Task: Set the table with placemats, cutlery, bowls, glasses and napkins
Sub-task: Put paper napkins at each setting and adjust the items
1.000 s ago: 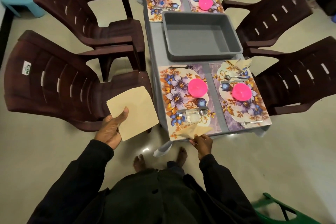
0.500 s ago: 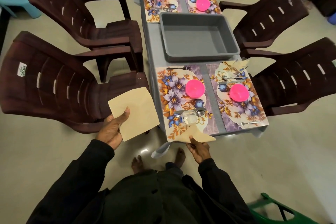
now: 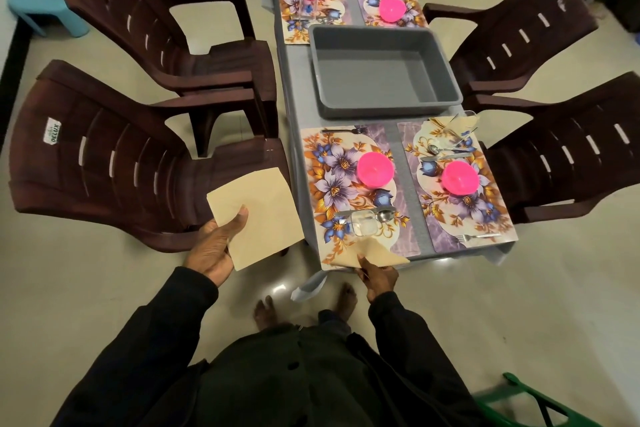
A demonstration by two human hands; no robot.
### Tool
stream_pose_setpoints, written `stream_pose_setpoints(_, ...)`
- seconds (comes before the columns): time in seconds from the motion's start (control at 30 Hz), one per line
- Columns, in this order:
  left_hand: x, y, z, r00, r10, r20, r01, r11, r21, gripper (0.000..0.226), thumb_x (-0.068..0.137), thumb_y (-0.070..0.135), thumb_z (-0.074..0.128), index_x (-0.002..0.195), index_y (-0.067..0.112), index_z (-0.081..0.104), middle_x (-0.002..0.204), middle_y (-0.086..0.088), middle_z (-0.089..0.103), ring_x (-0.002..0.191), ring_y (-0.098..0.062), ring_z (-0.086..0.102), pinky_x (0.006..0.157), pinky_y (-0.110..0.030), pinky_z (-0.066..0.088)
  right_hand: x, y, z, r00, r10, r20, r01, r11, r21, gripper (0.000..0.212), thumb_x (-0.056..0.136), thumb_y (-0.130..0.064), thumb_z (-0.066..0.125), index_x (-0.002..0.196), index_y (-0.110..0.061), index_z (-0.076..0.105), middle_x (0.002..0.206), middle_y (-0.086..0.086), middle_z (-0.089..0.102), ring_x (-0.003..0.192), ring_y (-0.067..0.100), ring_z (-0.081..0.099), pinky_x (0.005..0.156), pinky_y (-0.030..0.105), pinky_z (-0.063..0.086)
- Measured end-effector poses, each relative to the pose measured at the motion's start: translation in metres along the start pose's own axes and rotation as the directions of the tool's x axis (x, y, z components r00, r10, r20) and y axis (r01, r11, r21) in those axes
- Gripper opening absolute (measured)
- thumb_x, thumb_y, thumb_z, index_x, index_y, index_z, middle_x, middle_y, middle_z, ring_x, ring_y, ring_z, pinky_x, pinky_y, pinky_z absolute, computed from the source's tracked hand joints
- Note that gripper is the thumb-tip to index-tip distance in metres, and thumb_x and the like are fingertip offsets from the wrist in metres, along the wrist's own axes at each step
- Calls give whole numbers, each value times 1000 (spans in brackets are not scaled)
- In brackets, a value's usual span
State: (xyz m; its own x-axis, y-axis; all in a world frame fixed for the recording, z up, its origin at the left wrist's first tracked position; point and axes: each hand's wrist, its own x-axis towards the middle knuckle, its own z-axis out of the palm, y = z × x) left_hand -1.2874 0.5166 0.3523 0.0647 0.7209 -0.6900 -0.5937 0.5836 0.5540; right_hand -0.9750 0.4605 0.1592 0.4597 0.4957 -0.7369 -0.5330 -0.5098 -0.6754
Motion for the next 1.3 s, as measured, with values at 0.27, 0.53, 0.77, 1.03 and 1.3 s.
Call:
stream_pose_setpoints(0.27,-3,2,-4,1000,8,-22,-8,1000,1,25,98,12,63,121,20,66,119,-7,75,110,-23,71,90,-47,58,17,-2,21,946,-275,-170,128,801,-584,77,72,-22,92,133,-8,48,131,18,61,122,39,59,102,55,51)
stream_pose_setpoints(0.53,-2,3,-7,1000,-1,-28,1,1000,-10,35,96,14,65,132,18,63,124,-8,73,114,-25,69,81,-42,63,4,-5,18,820,-512,-256,162,635,-755,95,64,-28,96,133,-9,34,132,20,41,121,36,47,95,48,53)
stream_pose_setpoints(0.77,-4,5,-5,1000,4,-30,-4,1000,-9,30,98,12,63,127,19,64,118,-7,75,109,-25,71,75,-41,64,4,4,9,743,-664,-80,139,271,-952,92,69,-45,91,132,-5,38,137,26,45,128,43,45,103,52,47)
stream_pose_setpoints(1.03,-7,4,-5,1000,19,-12,-19,1000,-15,23,100,10,60,120,19,66,112,-5,77,96,-19,76,73,-38,64,17,-11,9,695,-716,74,145,38,-989,93,66,-54,89,132,-9,41,132,20,42,120,38,44,95,50,46)
stream_pose_setpoints(1.3,-7,1,-6,1000,3,-2,-3,1000,-14,28,98,11,62,125,18,65,119,-7,75,104,-21,74,80,-41,63,16,-12,3,660,-709,248,170,-181,-969,40,72,-44,88,96,-23,65,129,10,45,119,35,42,92,52,37)
